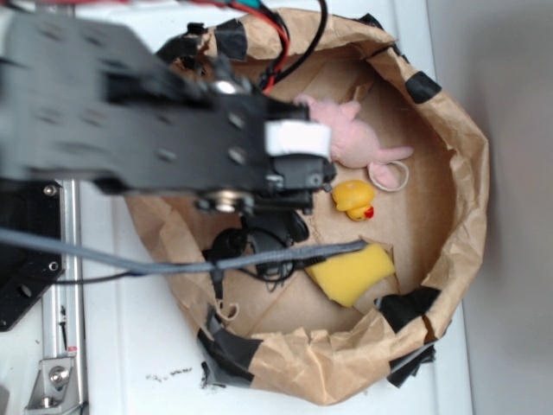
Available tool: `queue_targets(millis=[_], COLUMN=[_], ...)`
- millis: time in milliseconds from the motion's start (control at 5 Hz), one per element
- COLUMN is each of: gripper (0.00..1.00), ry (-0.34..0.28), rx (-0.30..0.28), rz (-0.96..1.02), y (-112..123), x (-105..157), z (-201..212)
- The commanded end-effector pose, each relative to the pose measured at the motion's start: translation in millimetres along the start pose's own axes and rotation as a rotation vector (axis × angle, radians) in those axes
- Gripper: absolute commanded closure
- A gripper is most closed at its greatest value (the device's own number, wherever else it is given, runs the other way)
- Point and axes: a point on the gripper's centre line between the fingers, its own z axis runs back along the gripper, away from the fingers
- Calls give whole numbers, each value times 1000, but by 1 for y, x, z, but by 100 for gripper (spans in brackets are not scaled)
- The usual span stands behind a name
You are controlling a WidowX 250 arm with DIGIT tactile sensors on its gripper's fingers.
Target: Grab the green ball.
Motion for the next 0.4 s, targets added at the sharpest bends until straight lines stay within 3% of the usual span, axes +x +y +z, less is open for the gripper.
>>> queue_targets(millis=[0,200], gripper=[100,100], ry=[-63,-21], rx=[-12,-6], rz=[-52,-34], y=[-8,-4], x=[23,24], z=[99,90])
